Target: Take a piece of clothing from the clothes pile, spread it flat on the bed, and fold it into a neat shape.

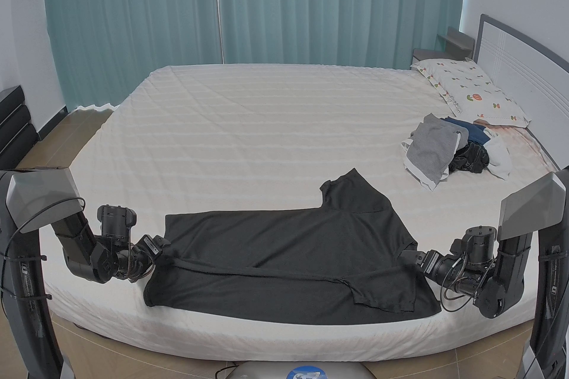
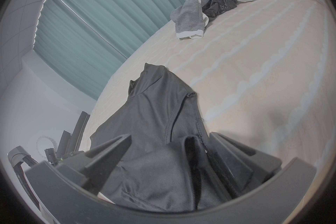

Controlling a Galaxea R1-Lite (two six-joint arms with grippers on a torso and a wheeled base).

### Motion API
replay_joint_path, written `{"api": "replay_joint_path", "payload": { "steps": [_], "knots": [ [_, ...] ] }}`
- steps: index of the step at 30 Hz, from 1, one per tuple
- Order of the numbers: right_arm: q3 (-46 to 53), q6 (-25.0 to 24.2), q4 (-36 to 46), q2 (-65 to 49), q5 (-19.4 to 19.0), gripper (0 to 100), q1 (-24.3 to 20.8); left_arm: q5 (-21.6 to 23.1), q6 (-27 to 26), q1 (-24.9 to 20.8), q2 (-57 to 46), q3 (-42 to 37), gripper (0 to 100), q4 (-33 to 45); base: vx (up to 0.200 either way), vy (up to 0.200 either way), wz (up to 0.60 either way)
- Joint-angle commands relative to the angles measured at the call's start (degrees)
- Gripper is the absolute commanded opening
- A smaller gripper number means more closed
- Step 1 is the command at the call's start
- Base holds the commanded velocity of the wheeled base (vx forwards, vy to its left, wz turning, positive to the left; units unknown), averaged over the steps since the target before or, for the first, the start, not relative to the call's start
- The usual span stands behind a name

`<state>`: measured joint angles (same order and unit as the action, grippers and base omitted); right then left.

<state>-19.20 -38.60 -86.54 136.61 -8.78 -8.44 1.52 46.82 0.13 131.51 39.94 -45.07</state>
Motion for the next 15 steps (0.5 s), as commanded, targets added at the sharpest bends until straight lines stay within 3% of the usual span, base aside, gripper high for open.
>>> {"api": "replay_joint_path", "payload": {
  "steps": [1, 6, 7, 15],
  "knots": [
    [0.7, 0.0, -0.3, 1.0, 0.0, 100, -0.1, 0.1, -0.3, -1.5, -0.2, 0.3, 100, -0.2, 0.0, 0.0, 0.0],
    [0.8, 0.0, -0.3, 0.8, 0.1, 100, -0.1, -0.1, -0.4, -2.1, -0.4, 0.8, 100, -0.2, 0.0, 0.0, 0.0],
    [0.8, 0.0, -0.3, 0.7, 0.2, 100, -0.1, -0.1, -0.4, -2.2, -0.3, 0.9, 0, -0.2, 0.0, 0.0, 0.0],
    [1.4, 0.0, -0.5, 0.2, 0.6, 100, 0.2, -0.5, -2.2, -1.9, 0.2, 1.4, 0, -0.1, 0.0, 0.0, 0.0]
  ]
}}
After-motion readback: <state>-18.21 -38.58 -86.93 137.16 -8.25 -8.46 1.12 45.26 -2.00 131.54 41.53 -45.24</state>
